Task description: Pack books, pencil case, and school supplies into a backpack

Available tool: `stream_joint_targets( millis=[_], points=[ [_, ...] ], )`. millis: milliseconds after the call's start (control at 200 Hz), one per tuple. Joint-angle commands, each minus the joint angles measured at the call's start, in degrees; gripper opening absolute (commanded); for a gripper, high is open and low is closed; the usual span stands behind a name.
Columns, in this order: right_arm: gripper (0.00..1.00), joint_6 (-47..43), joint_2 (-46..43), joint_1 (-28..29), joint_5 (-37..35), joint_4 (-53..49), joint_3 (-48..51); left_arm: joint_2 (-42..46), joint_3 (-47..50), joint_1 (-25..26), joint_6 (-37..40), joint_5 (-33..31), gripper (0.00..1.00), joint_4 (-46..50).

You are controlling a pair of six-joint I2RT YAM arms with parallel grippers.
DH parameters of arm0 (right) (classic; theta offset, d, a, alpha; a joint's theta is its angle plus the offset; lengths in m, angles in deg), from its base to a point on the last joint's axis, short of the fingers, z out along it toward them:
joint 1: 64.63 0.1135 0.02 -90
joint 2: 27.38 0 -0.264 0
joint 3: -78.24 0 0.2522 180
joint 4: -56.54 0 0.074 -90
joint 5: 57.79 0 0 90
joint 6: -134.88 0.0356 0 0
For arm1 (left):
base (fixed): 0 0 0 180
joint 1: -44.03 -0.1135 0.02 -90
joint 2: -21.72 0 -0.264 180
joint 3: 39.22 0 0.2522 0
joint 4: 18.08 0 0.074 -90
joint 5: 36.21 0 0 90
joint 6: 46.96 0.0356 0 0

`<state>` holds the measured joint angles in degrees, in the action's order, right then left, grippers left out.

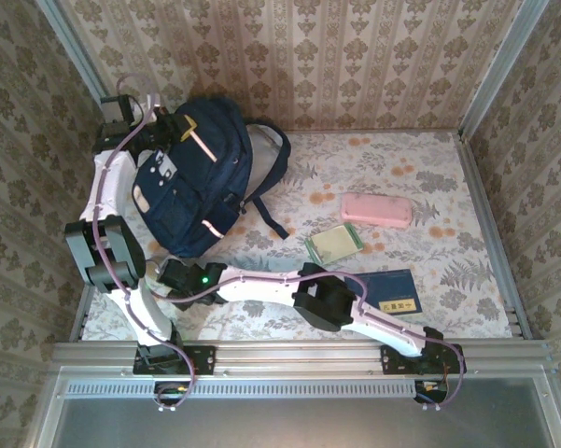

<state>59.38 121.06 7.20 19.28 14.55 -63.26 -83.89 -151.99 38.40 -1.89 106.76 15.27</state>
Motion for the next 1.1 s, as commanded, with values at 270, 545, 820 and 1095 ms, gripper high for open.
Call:
stream_joint_targets(
  millis=[270,545,820,1095],
  points=[
    [0.64,1.1,-23.9,-2.8,4.2,14.9,30.6,4.9,-0.4,-0.1,-0.4,3.1,0.0,-6.0],
    [0.57,4.3,-45.8,-7.0,3.9,23.4,56.1,4.6,-2.4,4.4,3.4,3.4,0.0,-1.8],
    [0.55,7.1,-70.9,-12.6,-3.2,21.1,73.3,4.2,-4.7,10.7,8.9,3.1,0.0,4.1],
    [0.55,7.8,-93.8,-20.8,-12.5,9.9,79.7,2.8,-9.6,17.7,18.1,3.5,0.0,17.3]
  ],
)
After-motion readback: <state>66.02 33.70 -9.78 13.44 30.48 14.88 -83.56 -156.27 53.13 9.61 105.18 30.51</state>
